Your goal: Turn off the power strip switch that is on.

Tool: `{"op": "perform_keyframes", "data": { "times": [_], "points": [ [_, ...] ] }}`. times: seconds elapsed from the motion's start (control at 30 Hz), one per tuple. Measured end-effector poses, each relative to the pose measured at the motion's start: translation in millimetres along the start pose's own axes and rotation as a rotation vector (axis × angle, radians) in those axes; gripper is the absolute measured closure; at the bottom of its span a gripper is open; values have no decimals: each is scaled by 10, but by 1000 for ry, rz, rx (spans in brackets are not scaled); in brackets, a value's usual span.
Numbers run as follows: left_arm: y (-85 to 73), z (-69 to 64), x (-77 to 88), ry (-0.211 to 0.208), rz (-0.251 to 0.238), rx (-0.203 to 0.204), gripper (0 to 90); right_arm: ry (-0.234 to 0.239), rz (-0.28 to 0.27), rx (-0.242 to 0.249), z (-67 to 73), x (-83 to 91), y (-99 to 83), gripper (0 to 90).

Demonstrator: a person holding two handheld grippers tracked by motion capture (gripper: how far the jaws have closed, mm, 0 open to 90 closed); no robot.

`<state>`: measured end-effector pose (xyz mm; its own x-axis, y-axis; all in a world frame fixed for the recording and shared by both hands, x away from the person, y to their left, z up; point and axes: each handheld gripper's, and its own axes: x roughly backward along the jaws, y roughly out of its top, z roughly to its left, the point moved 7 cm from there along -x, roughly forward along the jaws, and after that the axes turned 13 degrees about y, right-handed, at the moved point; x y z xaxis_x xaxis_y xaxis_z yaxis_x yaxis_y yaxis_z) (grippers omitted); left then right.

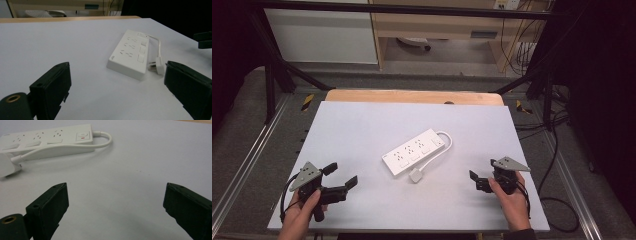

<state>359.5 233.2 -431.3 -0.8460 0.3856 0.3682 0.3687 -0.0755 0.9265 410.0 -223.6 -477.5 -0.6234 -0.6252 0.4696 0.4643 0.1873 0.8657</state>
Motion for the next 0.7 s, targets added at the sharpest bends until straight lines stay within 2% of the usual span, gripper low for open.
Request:
{"op": "perform_keyframes", "data": {
  "times": [0.13, 0.23, 0.3, 0.5, 0.6, 0.67, 0.7],
  "points": [
    [-6, 10, -2, -1, 1, -4, 66, 1, -7, -1, 12, -5, 23, 58],
    [1, 17, -4, -19, 5, 37, 69, -9, 10, 6, 6, -20, 10, 54],
    [-1, 5, -11, -27, 12, 49, 68, -7, 12, 6, 3, -22, 2, 52],
    [-30, 14, -12, -1, 17, 14, 64, 2, -12, -14, 11, 7, 24, 51],
    [-37, 30, -20, -3, 23, 33, 64, 13, -20, -17, 34, -10, 46, 51],
    [-36, 27, -19, -2, 23, 37, 66, 8, -29, -18, 41, -4, 65, 51],
    [-36, 18, -16, -1, 20, 25, 66, 8, -31, -19, 42, 0, 70, 49]
  ]
}}
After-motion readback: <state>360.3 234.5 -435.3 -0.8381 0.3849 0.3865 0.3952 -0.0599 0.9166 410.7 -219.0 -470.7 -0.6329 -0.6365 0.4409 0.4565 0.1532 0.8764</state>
